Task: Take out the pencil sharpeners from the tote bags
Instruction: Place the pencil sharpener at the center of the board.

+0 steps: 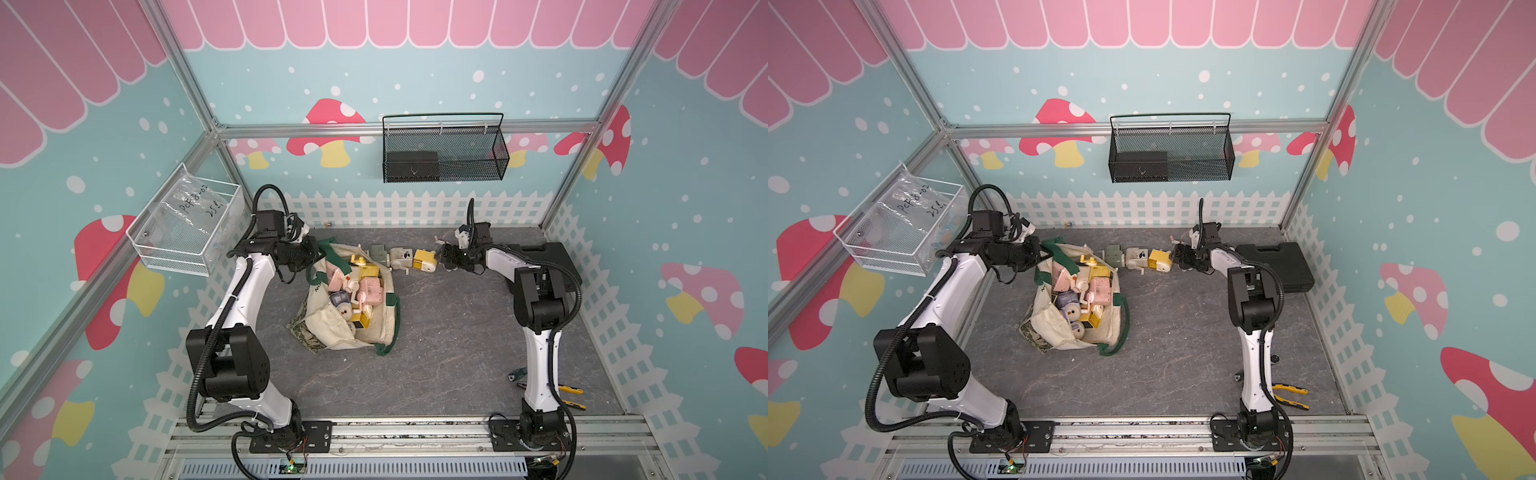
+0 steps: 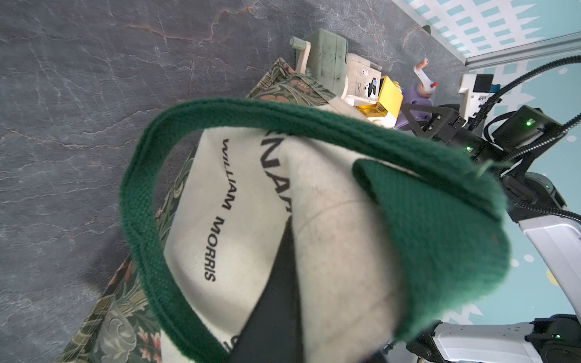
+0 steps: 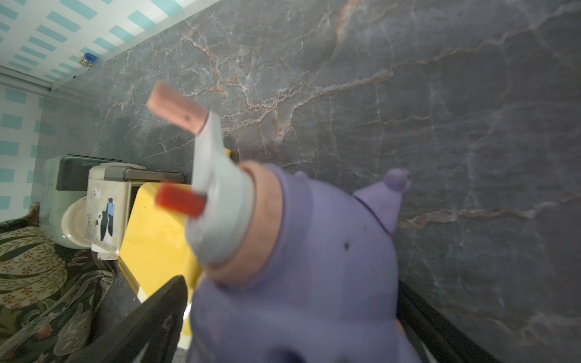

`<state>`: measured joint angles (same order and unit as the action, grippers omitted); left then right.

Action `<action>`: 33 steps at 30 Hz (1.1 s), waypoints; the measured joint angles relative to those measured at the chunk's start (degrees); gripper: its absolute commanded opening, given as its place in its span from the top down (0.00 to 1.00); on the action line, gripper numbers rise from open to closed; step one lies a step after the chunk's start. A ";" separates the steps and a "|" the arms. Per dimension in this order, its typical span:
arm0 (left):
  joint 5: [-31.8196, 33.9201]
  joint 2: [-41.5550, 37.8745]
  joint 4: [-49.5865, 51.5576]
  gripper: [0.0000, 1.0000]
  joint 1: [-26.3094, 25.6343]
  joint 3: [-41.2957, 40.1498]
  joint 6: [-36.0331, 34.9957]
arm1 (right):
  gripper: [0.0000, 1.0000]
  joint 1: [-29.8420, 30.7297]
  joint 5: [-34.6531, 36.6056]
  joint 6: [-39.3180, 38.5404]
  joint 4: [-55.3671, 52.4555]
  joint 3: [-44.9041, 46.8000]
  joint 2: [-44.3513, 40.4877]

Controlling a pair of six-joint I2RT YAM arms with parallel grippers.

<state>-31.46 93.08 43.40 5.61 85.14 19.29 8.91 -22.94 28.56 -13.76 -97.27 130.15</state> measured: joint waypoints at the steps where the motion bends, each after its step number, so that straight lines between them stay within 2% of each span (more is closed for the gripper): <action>1: 0.00 0.00 0.00 1.00 0.00 0.00 0.00 | 0.00 0.00 0.04 -0.02 0.02 -0.02 0.00; 12: 0.00 0.00 0.00 1.00 0.00 0.00 0.00 | 0.00 0.00 2.38 -0.63 -1.81 -0.02 -0.87; 18: 0.00 0.00 0.00 1.00 0.00 0.00 0.00 | 0.01 0.02 3.61 -2.19 -2.71 1.57 -5.90; 25: 0.00 0.00 0.00 1.00 0.00 0.00 0.00 | 0.00 0.00 4.11 -4.50 -1.64 11.80 -20.63; 33: 0.00 0.00 0.00 1.00 0.00 0.00 0.00 | 0.00 1.20 -2.47 -8.52 7.63 32.33 -44.65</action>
<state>-31.46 93.08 43.40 5.61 85.14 19.29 10.11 -25.41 20.03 -6.13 -64.95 85.49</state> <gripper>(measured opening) 0.045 0.995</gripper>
